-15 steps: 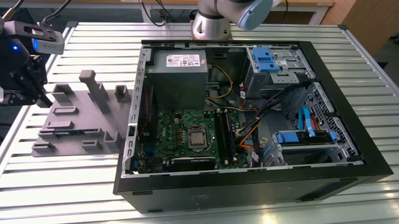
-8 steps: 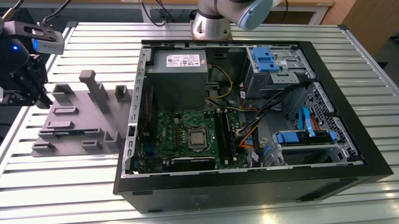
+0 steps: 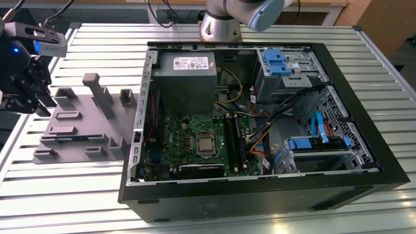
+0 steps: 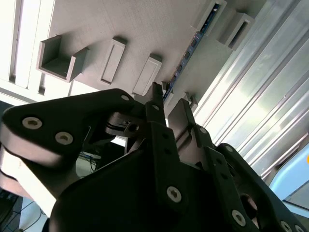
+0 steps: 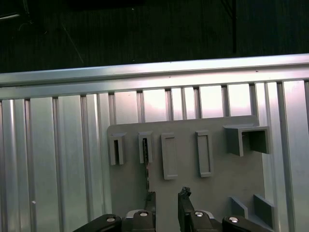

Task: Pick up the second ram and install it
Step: 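Pick up the second ram and move it above second insertion slot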

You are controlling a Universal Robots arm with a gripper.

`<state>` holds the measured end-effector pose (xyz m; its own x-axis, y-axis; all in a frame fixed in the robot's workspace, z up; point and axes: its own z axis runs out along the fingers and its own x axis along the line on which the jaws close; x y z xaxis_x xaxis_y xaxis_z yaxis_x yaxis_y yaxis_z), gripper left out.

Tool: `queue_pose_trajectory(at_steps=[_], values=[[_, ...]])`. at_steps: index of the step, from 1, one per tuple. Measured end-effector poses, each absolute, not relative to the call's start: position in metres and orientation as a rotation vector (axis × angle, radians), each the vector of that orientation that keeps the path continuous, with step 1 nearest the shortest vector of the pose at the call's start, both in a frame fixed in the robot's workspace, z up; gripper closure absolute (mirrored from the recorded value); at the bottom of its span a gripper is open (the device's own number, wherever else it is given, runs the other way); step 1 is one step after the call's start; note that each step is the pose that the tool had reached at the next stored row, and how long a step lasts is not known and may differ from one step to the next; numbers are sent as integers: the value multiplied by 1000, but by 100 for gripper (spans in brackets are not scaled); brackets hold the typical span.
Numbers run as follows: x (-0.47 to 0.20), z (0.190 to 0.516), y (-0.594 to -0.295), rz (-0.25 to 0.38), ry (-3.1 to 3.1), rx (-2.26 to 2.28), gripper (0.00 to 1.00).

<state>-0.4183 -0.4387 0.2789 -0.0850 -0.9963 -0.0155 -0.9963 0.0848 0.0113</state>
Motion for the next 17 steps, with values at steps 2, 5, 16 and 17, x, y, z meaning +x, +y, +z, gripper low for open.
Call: queue_pose_trajectory(at_steps=[2,5,16,17], values=[[-418,279,-439,30,2311,-2122,68],[-418,279,-439,30,2311,-2122,62],[-418,274,-439,30,2311,-2122,62],[-418,274,-439,30,2311,-2122,62]])
